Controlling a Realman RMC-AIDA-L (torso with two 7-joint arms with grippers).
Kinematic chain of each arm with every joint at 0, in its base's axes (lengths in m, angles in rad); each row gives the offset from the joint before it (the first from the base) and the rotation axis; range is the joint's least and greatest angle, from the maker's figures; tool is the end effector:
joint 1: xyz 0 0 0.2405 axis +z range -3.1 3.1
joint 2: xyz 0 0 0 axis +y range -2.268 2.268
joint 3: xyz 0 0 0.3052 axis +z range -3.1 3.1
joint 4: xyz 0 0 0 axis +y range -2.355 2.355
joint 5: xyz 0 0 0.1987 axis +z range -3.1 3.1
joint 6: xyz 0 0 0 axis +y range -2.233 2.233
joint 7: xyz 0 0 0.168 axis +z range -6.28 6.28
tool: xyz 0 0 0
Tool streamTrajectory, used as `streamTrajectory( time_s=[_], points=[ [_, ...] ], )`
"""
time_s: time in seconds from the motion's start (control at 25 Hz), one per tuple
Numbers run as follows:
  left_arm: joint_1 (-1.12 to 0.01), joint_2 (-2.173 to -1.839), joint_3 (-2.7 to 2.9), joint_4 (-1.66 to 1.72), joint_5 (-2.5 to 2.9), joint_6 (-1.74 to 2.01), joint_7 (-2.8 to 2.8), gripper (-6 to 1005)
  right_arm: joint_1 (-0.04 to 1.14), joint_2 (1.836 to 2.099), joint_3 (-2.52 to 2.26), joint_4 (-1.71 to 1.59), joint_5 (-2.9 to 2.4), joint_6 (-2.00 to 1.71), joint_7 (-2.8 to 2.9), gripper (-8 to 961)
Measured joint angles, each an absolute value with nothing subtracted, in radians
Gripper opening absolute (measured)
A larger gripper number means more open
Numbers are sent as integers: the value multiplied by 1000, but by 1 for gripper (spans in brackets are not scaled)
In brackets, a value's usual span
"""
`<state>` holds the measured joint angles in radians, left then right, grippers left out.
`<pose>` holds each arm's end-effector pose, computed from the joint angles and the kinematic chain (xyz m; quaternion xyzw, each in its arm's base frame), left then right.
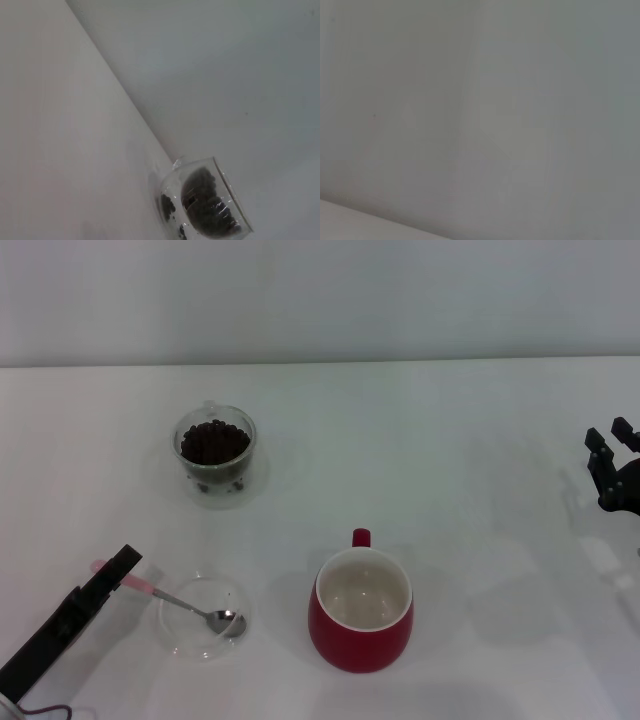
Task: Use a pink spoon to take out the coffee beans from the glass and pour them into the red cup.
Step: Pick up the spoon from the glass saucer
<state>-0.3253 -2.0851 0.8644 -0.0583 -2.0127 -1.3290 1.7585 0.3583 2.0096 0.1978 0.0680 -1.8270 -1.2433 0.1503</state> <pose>-0.3724 0.2713 -0.0951 -0.6028 -0.6155 -0.4498 0.2356 0.4030 0.3240 -0.0187 -0.7487 0.1964 0.2253 0.5917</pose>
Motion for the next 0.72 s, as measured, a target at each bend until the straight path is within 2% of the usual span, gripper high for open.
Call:
streamTrajectory(
  time_s=[0.56, 0.72],
  points=[
    [-326, -2086, 859, -56, -2017, -1313, 1754, 179, 361, 2010, 198, 70, -1827, -1240, 150, 310],
    [-327, -2086, 859, -55, -2018, -1315, 1759, 142, 360, 2010, 198, 71, -1827, -1239, 150, 310]
  ],
)
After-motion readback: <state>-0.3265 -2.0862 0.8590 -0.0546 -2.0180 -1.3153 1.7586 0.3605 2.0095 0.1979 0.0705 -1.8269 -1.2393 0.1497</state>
